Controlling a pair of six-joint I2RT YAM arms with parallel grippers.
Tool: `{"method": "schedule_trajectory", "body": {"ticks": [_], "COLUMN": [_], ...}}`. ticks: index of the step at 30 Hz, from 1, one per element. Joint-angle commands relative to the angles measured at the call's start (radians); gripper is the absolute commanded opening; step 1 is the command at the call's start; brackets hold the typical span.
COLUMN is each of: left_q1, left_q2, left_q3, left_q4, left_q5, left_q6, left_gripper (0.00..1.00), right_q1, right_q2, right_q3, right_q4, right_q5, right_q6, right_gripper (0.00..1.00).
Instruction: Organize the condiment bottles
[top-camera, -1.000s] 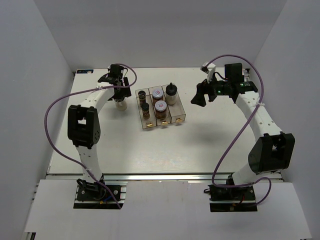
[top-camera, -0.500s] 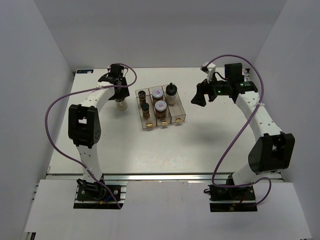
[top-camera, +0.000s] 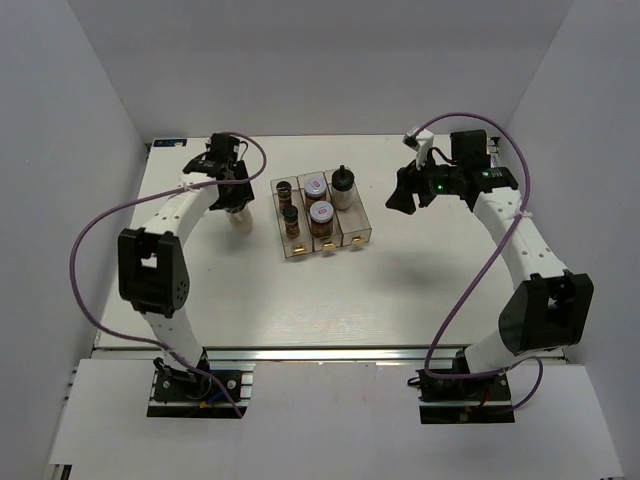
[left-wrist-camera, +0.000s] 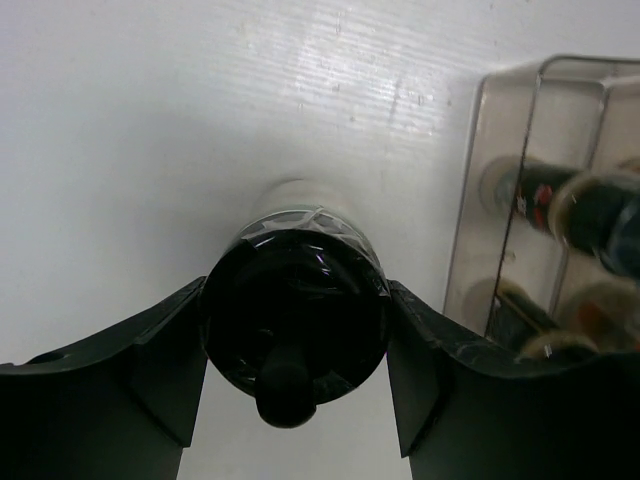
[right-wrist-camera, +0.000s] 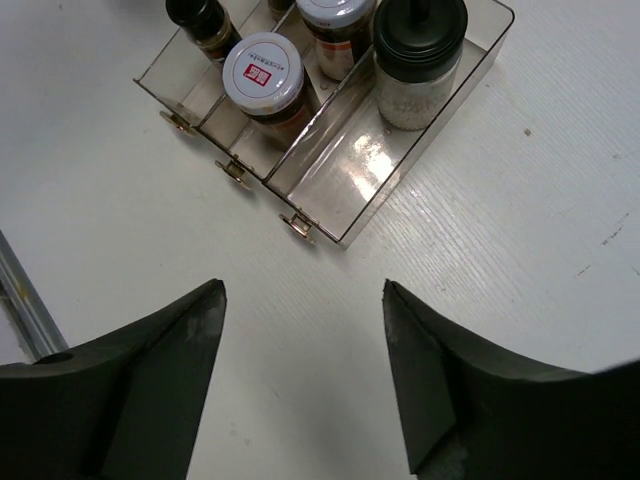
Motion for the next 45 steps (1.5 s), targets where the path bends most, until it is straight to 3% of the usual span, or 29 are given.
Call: {"method": "schedule_trajectory", "body": {"ticks": [1, 9, 19, 26, 36, 45], "left_q1": [0.003, -0.070, -0.308, -0.424, -0.468, -0.481], "left_q2": [-0.217, -0.429, -0.343, -0.141, 0.102, 0.206], "left_q3": [-0.027, -0.053, 0.151, 0.378, 0.571, 0.601], "left_q4": [-0.010, -0.101, -0.116, -0.112, -0.080, -0.050], "left_q5": [0.058, 0.167, 0.198, 0.211, 0.242, 0.234], "left_q6": [-0.017, -0.033, -0.106, -0.091, -0.066, -0.046], "left_gripper": [0.00, 0.00, 0.00, 0.00, 0.00, 0.00], "right_q1": [-0.002, -0.002, -0.005, -0.025, -0.056, -0.065], "right_q2": [-0.035, -0.031, -0.060, -0.103, -0.144, -0.149], "right_q3": [-0.003, -0.006, -0.032, -0.092, -0.155, -0.184], "right_q4": [0.022, 0.031, 0.054, 0.085, 0.114, 0.129], "right_q5": [0.003, -0.008, 0.020, 0.034, 0.046, 0.048], "right_q6": [0.017, 0.041, 0.055, 0.070, 0.090, 0.096], "right_gripper": [0.68, 0.14, 0.13, 0.12, 0.11, 0.12]}}
